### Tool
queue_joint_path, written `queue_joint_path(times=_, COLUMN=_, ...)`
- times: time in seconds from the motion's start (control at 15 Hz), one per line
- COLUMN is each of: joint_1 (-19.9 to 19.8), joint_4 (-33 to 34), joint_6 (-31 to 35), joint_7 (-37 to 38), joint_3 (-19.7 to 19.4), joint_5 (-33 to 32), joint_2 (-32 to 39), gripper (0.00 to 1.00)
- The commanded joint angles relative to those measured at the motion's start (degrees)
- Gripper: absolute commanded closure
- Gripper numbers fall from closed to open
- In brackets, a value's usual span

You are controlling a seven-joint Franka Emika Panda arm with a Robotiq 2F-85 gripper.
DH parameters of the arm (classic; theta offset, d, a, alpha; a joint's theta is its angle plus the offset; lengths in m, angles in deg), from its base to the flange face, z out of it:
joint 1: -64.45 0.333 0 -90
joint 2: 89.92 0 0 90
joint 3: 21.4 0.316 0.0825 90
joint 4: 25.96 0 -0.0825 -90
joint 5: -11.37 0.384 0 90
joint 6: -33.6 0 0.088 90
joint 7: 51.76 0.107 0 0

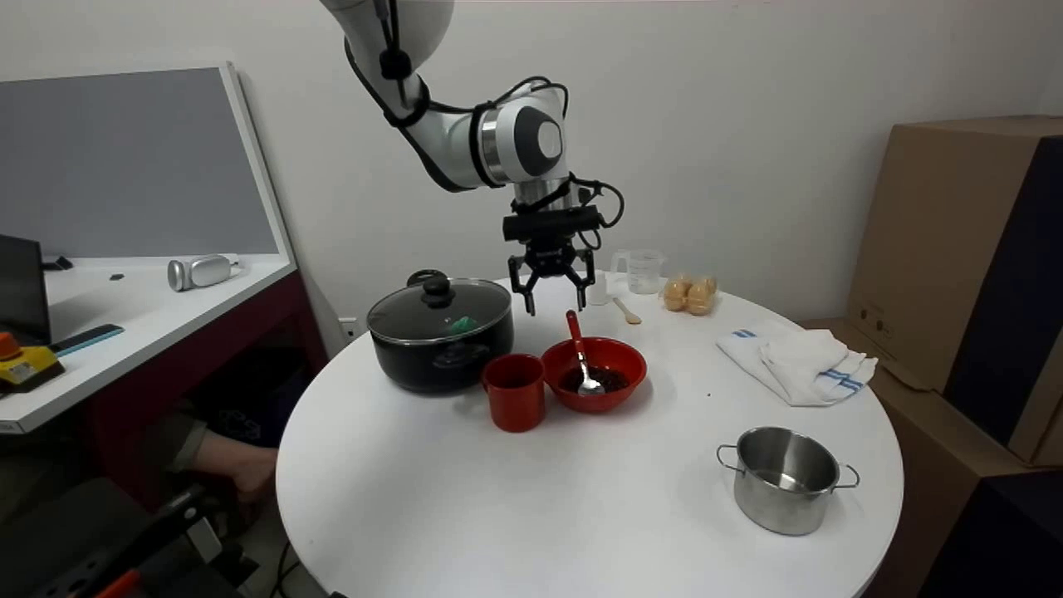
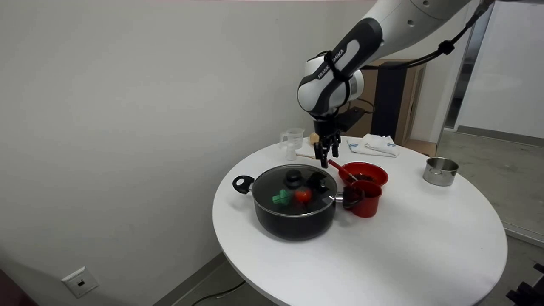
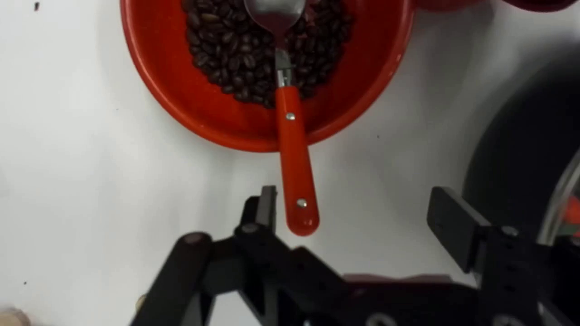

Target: Use the spoon to take one scoop of contents from the orange bowl then pour it back into the bowl

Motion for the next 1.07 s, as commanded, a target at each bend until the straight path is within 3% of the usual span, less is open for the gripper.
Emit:
queue_joint_path(times=0.0, joint_1=0.7, joint_4=-11.0, joint_6=0.9, joint_7=9.7, joint_3=-0.1, joint_5=3.0, joint_2=-10.1, gripper=0.0)
queue_joint_path(times=0.4, joint_1=3.2, joint_4=-27.0, joint_6=2.1, joint_7=24.0, joint_3=-1.2, joint_5=4.4, joint_2=-23.5, gripper=0.0)
queue_joint_path(times=0.73, joint_1=6.8, joint_4=-42.0, joint_6=8.9, joint_7=33.2, joint_3=-1.6, joint_5=1.9, joint_2=-32.5, gripper=0.0)
queue_joint_path(times=0.8, joint_1=5.1, joint_4=-33.8, joint_6=5.2, joint_7=29.2, joint_3=-0.9, joint_5=3.4, joint_2=-27.1, gripper=0.0)
queue_joint_path(times=1.0, joint_1=6.4, joint_4=-39.6, joint_6=7.2, joint_7=31.8, joint_3=-0.9, joint_5=2.9, joint_2=-30.5, gripper=0.0)
